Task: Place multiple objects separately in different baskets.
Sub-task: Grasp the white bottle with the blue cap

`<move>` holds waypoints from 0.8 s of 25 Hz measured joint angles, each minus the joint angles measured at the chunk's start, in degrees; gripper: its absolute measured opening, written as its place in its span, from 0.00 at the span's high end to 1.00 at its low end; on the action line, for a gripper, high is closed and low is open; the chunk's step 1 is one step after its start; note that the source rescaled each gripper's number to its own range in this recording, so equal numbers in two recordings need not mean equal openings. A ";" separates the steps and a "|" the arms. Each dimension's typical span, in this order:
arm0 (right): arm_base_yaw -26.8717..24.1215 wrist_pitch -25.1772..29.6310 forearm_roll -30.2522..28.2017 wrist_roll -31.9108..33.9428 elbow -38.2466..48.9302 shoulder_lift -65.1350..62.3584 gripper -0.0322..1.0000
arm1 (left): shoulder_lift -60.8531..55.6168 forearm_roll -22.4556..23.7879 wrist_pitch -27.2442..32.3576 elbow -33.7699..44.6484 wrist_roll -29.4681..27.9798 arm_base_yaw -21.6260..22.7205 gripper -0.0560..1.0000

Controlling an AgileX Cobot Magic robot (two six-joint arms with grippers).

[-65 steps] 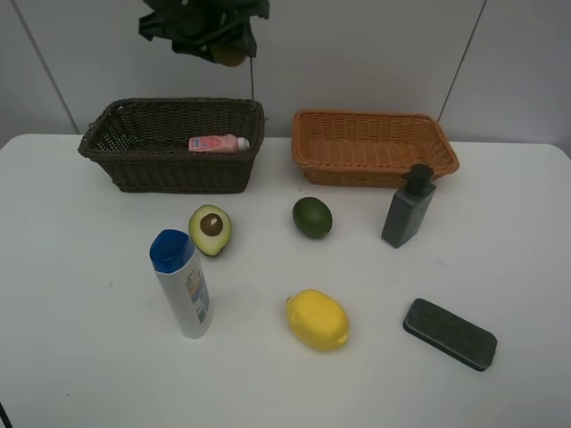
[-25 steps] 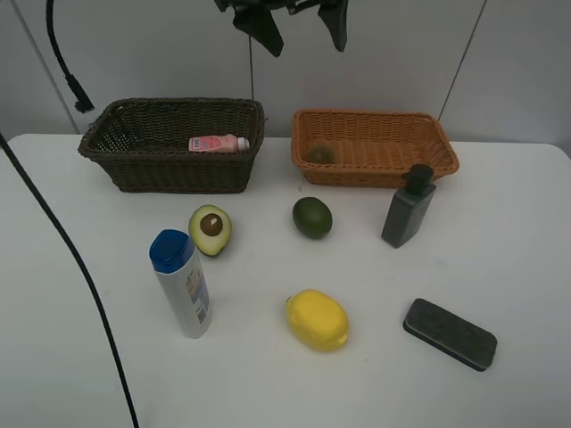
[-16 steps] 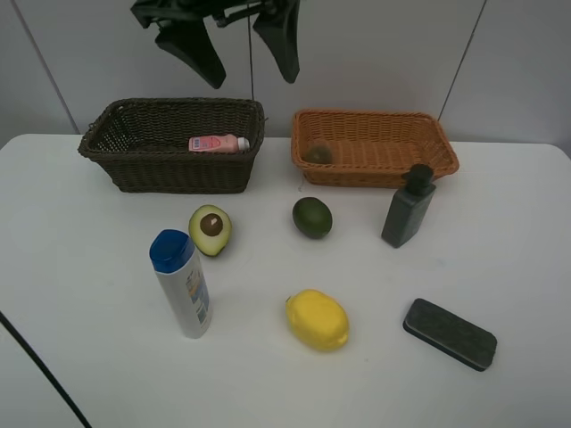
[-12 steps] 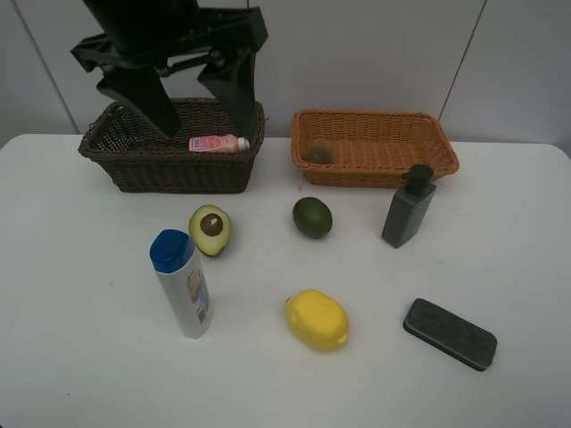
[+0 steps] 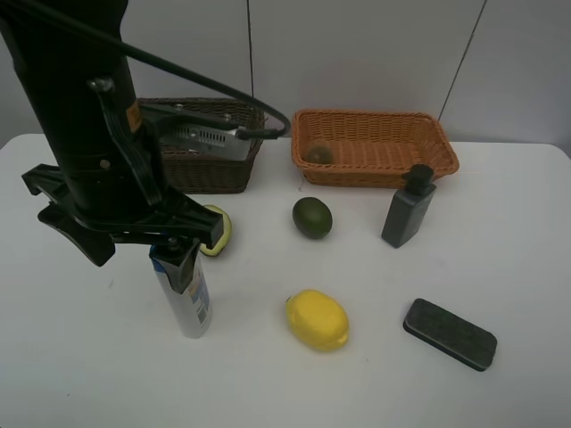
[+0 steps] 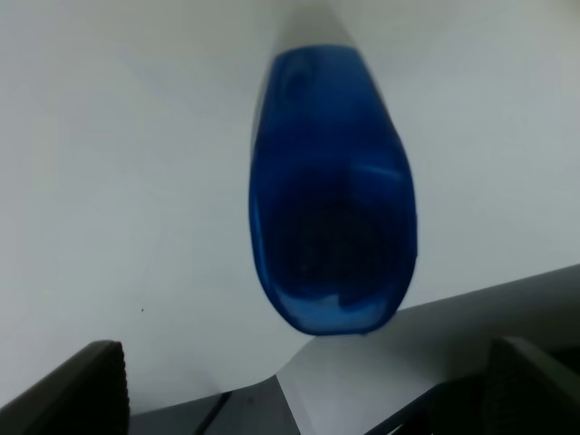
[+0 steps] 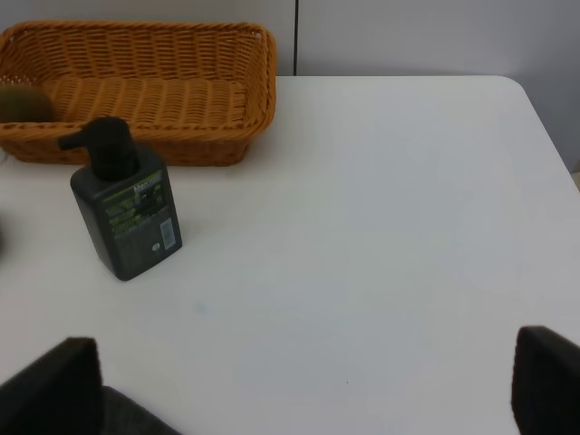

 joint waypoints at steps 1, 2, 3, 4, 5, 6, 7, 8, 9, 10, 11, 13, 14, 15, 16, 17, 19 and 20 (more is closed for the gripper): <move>0.00 0.00 0.00 0.00 0.00 0.00 0.02 | 0.00 -0.01 0.00 0.00 -0.21 0.00 0.00; 0.00 0.00 0.00 0.00 0.00 0.00 0.02 | 0.00 0.13 0.00 0.00 -0.40 0.00 0.00; 0.00 0.00 0.00 0.00 0.00 0.00 0.02 | 0.32 0.58 -0.35 0.00 -0.47 0.00 0.00; 0.00 0.00 0.00 0.00 0.00 0.00 0.02 | 1.01 1.12 -0.92 0.00 -0.61 0.00 0.00; 0.00 0.00 0.00 0.00 0.00 0.00 0.02 | 2.18 1.64 -1.56 0.00 -0.72 0.00 0.00; 0.00 0.00 0.00 0.00 0.00 0.00 0.02 | 3.50 2.02 -2.63 0.00 -0.81 0.00 0.00; 0.00 0.00 0.00 0.00 0.00 0.00 0.02 | 5.35 2.32 -3.95 0.00 -0.97 0.00 0.00; 0.00 0.00 0.00 0.00 0.00 0.00 0.02 | 7.33 2.41 -5.40 0.00 -1.03 0.00 0.00; 0.00 0.00 0.00 0.00 0.00 0.00 0.02 | 8.98 2.45 -6.75 0.00 -1.03 0.00 0.00; 0.00 0.00 0.00 0.00 0.00 0.00 0.02 | 10.90 2.45 -8.39 0.00 -1.03 0.00 0.00; 0.00 0.00 0.00 0.00 0.00 0.00 0.02 | 12.65 2.45 -9.68 0.00 -1.03 0.00 0.00; 0.00 0.00 0.00 0.00 0.00 0.00 0.02 | 14.41 2.34 -10.24 -0.51 -1.18 0.00 0.00; 0.00 0.00 0.00 0.00 0.00 0.00 0.02 | 14.93 2.16 -10.00 -0.75 -1.24 -0.05 0.02; 0.00 0.00 0.00 0.00 0.00 0.00 0.02 | 15.37 2.09 -9.78 -1.01 -1.24 -0.18 0.06; 0.00 0.00 0.00 0.00 0.00 0.00 0.02 | 15.61 1.92 -9.63 -1.28 -1.24 -0.19 0.15; 0.00 0.00 0.00 0.00 0.00 0.00 0.02 | 15.69 1.92 -9.62 -1.33 -1.24 -0.19 0.30; 0.00 0.00 0.00 0.00 0.00 0.00 0.02 | 15.69 1.94 -9.27 -1.40 -1.24 -0.19 0.67; 0.00 0.00 0.00 0.00 0.00 0.00 0.02 | 15.69 2.15 -8.81 -1.40 -1.24 -0.19 0.84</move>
